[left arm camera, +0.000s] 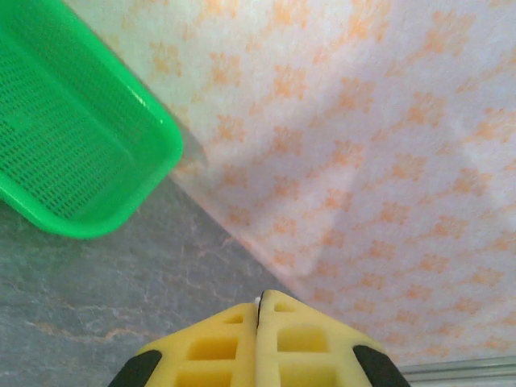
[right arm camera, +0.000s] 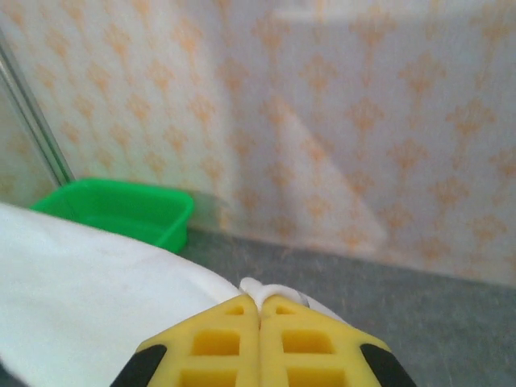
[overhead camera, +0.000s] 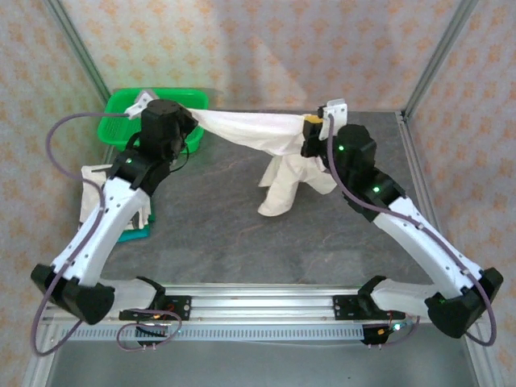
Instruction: Fold and stack the t-shirts
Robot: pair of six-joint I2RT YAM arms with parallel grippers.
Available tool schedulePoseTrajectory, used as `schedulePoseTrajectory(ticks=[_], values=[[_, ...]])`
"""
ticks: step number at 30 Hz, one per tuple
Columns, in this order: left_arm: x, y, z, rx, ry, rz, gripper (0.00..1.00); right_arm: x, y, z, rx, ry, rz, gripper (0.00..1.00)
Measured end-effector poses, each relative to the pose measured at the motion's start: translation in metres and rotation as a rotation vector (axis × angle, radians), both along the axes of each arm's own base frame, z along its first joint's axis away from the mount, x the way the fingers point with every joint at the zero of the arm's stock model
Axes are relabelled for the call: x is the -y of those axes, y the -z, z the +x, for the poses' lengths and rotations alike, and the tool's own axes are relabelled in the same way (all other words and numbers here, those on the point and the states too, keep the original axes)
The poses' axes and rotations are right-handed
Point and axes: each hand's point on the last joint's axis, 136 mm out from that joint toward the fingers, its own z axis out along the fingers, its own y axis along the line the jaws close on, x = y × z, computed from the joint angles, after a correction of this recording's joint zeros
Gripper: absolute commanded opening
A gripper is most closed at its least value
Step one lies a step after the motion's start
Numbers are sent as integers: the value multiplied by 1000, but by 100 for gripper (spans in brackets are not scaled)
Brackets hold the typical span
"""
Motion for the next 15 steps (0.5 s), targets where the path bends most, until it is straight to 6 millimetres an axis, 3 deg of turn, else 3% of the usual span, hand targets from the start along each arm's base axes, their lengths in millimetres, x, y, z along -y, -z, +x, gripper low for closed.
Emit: schedulePoseTrajectory(ticks=[1, 4, 5, 9, 12, 15], values=[[-4, -3, -6, 6, -2, 10, 0, 0, -5, -3, 18, -12, 8, 7], [-8, 8, -11, -17, -10, 30, 0, -8, 4, -5, 4, -58, 14, 75], [-8, 20, -11, -44, -10, 40, 0, -12, 15, -4, -22, -70, 11, 85], [-11, 89, -12, -208, -19, 91, 0, -17, 80, -3, -182, -77, -15, 90], [-18, 137, -21, -331, -36, 122, 0, -5, 131, -9, -329, -20, -38, 90], [-23, 167, -30, -405, -49, 135, 0, 14, 171, -24, -463, 60, -46, 90]])
